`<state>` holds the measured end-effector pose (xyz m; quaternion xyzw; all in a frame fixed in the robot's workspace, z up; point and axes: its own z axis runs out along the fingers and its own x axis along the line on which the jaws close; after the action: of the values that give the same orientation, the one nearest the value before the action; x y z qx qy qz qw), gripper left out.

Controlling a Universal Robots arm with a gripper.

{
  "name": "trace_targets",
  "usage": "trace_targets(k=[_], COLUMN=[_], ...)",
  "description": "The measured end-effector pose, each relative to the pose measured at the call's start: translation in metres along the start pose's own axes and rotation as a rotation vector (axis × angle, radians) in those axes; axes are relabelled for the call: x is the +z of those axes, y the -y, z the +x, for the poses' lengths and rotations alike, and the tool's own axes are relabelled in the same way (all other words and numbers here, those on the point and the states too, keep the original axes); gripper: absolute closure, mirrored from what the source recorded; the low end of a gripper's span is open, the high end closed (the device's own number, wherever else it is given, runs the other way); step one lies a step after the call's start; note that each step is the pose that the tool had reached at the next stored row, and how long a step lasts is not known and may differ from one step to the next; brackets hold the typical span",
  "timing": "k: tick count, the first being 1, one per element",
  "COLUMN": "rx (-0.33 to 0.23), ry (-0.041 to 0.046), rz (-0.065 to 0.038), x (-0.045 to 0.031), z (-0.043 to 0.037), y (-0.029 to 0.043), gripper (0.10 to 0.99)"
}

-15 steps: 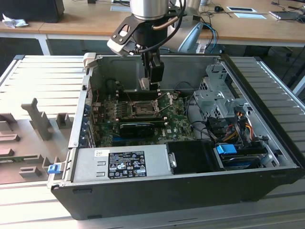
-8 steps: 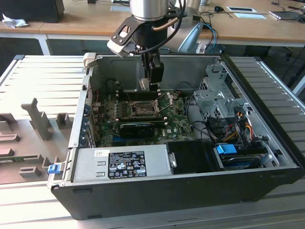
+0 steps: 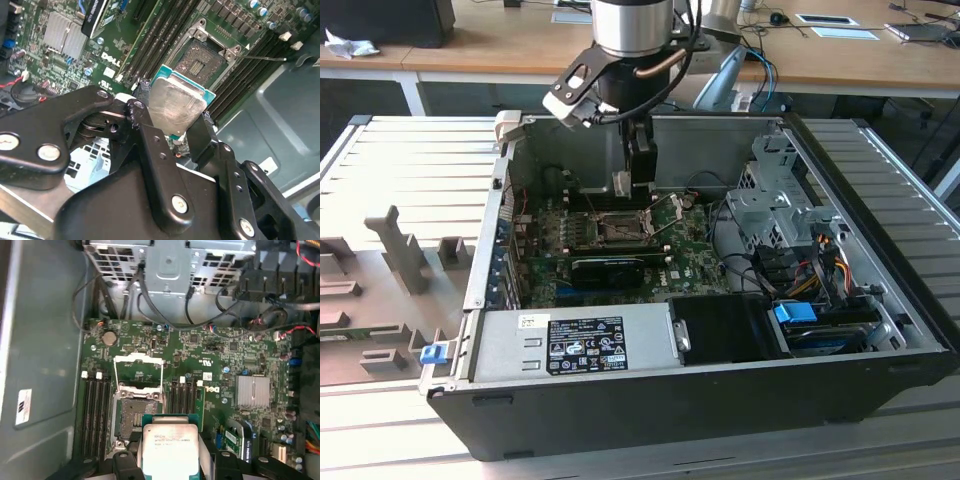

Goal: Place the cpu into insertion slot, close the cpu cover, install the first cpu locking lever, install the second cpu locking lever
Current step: 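Place the cpu into insertion slot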

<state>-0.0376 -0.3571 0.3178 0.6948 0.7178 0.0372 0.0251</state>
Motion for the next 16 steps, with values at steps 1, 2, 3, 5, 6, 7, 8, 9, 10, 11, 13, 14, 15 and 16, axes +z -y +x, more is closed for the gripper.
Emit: trace_targets(k=[1, 2, 3, 5, 6, 7, 8, 9, 10, 11, 13, 14, 15, 16], rx=[0.019, 0.023, 0.025, 0.025, 0.023, 0.017, 0.013, 0.008, 0.001, -0.003, -0.006, -0.006, -0.006, -0.006], ry=[0.0018, 0.0022, 0.0023, 0.0023, 0.0021, 0.0017, 0.0013, 0.0008, 0.0001, -0.0001, -0.0004, -0.0001, -0.0004, -0.0005], rz=[0.000, 0.000, 0.000, 0.000, 0.000, 0.000, 0.000, 0.000, 0.000, 0.000, 0.000, 0.000, 0.000, 0.000], x=[0.0045, 0.0063, 0.0082, 0.0126, 0.0154, 0.0185, 0.0208, 0.0225, 0.0250, 0.0266, 0.0310, 0.0335, 0.0356, 0.0390], z=[0.0007, 0.0012, 0.0015, 0.0025, 0.0028, 0.0031, 0.0033, 0.0033, 0.0032, 0.0032, 0.0041, 0.0058, 0.0078, 0.0120], y=[0.0004, 0.0005, 0.0007, 0.0006, 0.0007, 0.0007, 0.0006, 0.0008, 0.0010, 0.0011, 0.0015, 0.0016, 0.0018, 0.0019], gripper=[0.549, 0.549, 0.549, 0.549, 0.549, 0.549, 0.549, 0.549, 0.549, 0.549, 0.549, 0.549, 0.549, 0.549])
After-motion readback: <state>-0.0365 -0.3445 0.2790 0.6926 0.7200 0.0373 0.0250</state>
